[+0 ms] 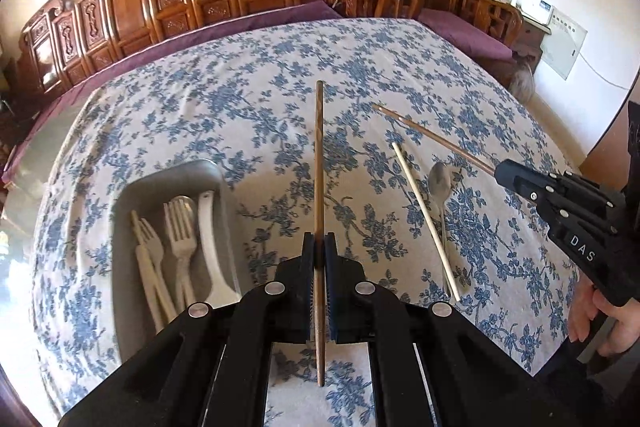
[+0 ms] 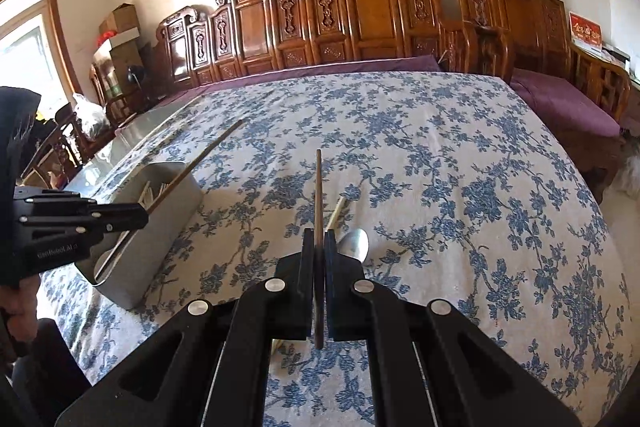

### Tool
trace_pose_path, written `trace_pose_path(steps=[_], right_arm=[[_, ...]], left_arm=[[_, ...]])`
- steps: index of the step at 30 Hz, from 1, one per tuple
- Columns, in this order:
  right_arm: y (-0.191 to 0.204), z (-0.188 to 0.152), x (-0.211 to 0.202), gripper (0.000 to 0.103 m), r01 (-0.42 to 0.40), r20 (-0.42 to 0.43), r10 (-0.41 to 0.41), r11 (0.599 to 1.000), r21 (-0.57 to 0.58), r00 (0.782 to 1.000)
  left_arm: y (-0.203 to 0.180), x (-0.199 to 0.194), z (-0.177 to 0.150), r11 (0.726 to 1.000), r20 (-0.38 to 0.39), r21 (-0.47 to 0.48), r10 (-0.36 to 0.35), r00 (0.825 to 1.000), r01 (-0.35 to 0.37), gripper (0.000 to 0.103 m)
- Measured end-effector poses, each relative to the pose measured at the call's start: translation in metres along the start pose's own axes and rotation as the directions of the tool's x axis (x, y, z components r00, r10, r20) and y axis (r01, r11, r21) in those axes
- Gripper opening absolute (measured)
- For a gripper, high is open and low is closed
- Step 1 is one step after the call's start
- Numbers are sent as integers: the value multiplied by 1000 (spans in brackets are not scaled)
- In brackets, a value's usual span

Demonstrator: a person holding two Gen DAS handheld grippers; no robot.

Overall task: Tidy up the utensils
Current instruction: 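Carry the dark chopstick into the grey tray and open the left tool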

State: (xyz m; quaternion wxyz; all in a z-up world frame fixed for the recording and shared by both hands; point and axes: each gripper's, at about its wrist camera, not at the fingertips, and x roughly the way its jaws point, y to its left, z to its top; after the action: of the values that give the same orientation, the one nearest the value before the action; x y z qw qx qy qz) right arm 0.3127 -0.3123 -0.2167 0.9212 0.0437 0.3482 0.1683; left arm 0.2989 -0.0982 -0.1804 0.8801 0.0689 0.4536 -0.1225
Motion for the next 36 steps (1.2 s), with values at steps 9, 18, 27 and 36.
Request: trace_pose_path(steps=[9,18,27,36], right_arm=[[27,4,-8,6,-61,18,61,998,-27,998],[44,5,-12,6,-88,24,89,995,-54,996],[43,2,-8,6,-81,9,82,995,-54,997],[43,2,-8,6,-81,7,82,995,-54,997]], left_arm=[[24,-18,-7,1000,7,-20,15,1000,-15,4],[61,-20,-20,997,-17,-55,51,999,-52,4],[92,9,-39,992,-104,-95,72,992,-82,4],[99,32,-54,990,-170,-87,92,981,-108,4]])
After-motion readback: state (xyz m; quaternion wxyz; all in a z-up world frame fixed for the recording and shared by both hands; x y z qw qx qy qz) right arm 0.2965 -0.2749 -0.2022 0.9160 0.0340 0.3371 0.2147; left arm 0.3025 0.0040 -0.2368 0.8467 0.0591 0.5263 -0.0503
